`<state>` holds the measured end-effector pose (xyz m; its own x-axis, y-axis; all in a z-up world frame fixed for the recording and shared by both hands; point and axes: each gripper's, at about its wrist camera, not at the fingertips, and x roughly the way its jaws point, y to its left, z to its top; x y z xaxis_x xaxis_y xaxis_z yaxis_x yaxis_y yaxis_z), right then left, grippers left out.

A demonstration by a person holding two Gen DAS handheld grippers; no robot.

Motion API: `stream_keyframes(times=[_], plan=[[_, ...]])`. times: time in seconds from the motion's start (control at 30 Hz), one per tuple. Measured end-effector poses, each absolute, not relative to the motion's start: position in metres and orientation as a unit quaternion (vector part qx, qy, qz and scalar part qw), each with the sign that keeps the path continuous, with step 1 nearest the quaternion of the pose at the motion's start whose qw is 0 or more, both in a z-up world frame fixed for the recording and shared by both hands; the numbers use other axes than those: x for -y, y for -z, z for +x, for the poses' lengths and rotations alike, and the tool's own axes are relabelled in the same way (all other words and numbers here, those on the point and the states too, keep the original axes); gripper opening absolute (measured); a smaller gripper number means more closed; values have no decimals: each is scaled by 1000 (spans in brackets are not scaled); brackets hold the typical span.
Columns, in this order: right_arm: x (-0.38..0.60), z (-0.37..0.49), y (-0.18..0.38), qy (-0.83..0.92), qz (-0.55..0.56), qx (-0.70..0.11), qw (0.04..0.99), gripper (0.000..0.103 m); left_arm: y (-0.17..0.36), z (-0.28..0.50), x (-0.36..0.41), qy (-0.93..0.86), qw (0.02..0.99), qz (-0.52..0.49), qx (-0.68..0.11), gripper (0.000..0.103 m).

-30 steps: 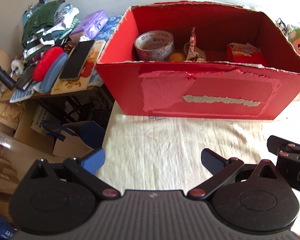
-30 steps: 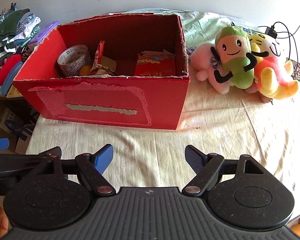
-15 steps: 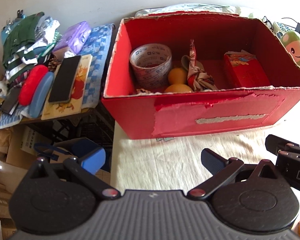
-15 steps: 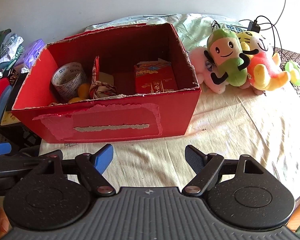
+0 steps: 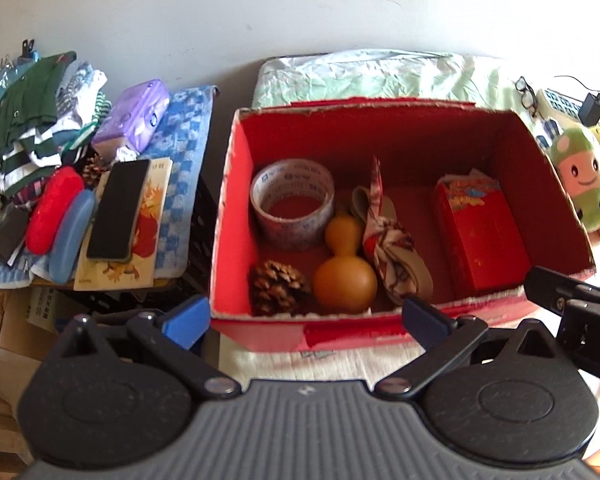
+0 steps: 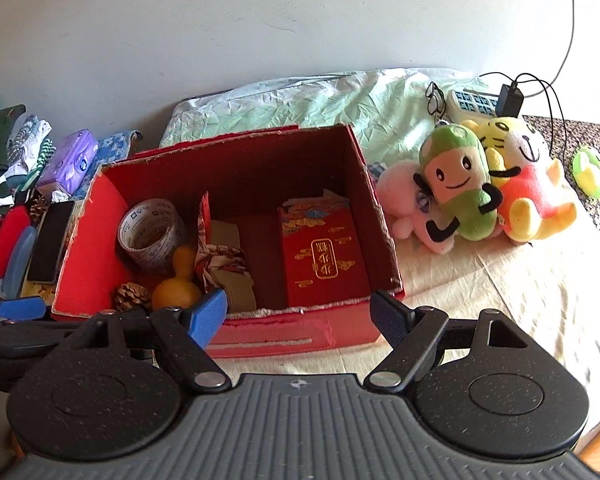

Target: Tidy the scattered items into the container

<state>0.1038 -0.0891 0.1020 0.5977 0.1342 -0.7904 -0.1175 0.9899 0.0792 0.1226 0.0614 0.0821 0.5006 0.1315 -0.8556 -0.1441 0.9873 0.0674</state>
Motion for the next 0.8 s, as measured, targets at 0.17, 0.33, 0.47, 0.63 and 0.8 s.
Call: stream_keyframes(times=[0.17,0.33,0.47,0.63,0.8], plan=[[89,124,-109,-86,-2,-438,895,81,-86,137,-58,-93,865,-10,-494,102],[92,144,-111,-96,-2,-438,894,82,-88,154,-55,-96,863,-5,-496,102],[86,162,-110,-104,-1,-448,888,82,-90,168,-52,-89,861,2,-500,102],[75,176,-107,-113,-12,-452,885,82,-87,179,-55,-93,857,3,-507,102],[76,190,-97,-101,-2,-466,879,82,-80,185,-69,-104,850,-12,-516,102]])
